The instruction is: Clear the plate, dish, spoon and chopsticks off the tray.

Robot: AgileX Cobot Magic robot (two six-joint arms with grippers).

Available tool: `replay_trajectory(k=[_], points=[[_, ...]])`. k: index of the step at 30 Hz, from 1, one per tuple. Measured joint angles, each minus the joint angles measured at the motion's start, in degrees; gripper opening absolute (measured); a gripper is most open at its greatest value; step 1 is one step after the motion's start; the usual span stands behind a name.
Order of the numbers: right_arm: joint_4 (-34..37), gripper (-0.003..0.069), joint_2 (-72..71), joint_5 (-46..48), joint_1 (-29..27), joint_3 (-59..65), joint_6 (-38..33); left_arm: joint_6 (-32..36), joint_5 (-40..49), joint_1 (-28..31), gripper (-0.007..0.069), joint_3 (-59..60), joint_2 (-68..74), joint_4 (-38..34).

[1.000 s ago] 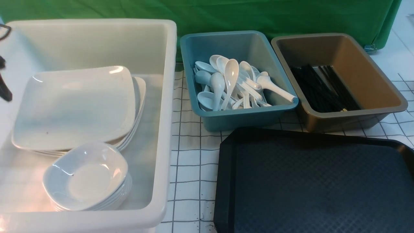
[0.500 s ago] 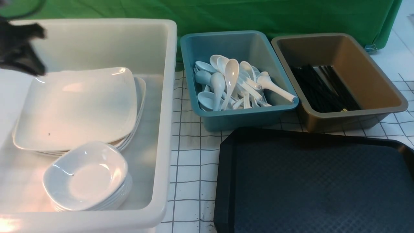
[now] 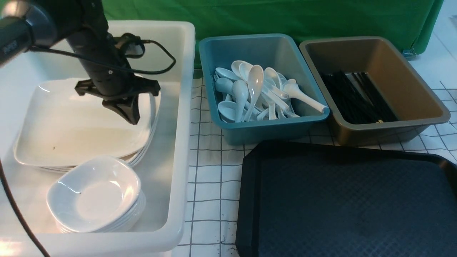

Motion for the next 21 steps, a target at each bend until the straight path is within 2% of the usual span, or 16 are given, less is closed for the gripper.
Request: replay_trajectory(k=[6, 21], points=[[0.0, 0.0080, 0.0, -0.7, 0.0, 0.0, 0.0, 0.1, -0.1, -0.4, 0.0000, 0.8, 0.7, -1.8], [0.0, 0.0088, 0.0, -0.1, 0.0, 0.0, 0.0, 0.5, -0.9, -0.3, 0.0018, 10.5, -2.6, 2.1]])
